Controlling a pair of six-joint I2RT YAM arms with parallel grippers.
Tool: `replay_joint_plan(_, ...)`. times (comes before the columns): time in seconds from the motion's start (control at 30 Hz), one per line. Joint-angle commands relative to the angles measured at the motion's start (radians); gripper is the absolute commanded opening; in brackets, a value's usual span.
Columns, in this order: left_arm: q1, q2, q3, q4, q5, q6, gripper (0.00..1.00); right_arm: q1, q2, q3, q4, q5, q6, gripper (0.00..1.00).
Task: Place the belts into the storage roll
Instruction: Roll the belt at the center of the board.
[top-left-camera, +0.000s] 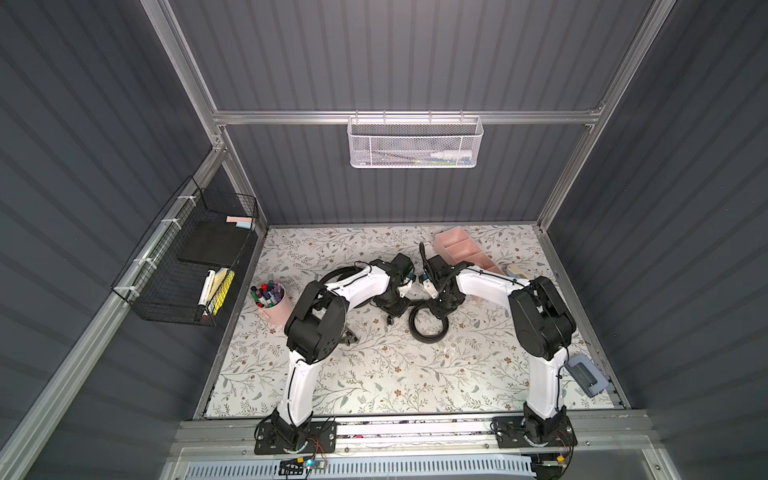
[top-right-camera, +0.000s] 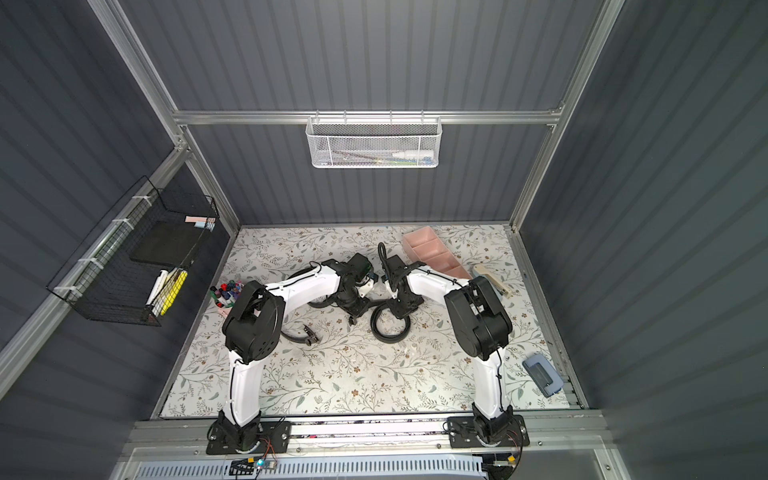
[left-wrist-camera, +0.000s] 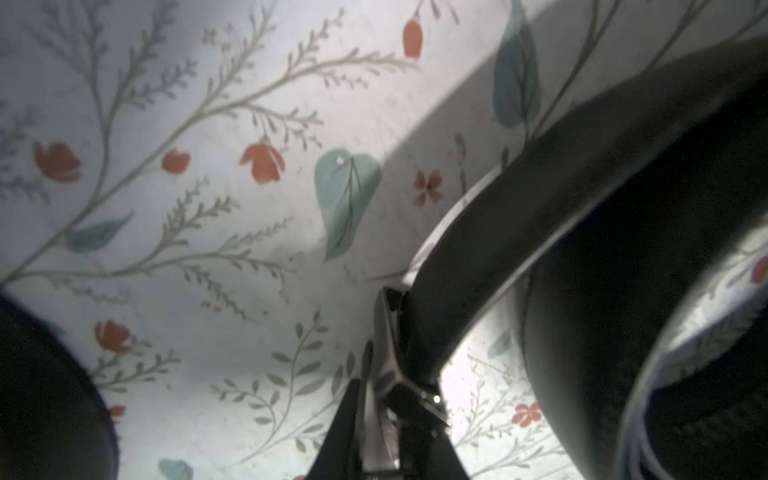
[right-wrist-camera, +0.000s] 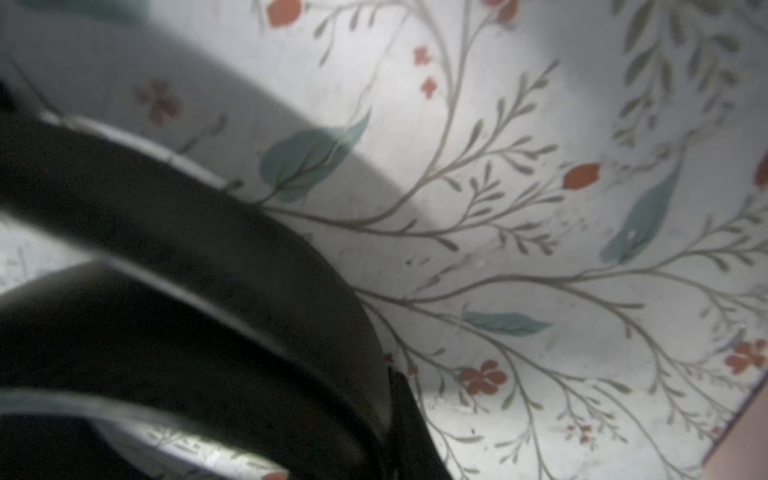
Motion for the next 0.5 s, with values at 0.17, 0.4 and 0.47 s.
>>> replay_joint_plan(0.17, 0.018, -0.112, -0.179, -0.079, -0.166, -0.146, 0.06, -0.087, 0.084, 0.020, -0.133, 0.090, 0.167, 0.25)
replay_joint_plan(0.4, 0.024, -0.149, -0.228, -0.067, -0.179, -0.167, 0.06, -0.090, 0.104, 0.046, -0.175, 0.142, 0.190, 0.28)
replay_joint_plan(0.47, 0.028, -0.155, -0.236, -0.067, -0.184, -0.169, 0.06, -0.090, 0.104, 0.045, -0.180, 0.149, 0.198, 0.28)
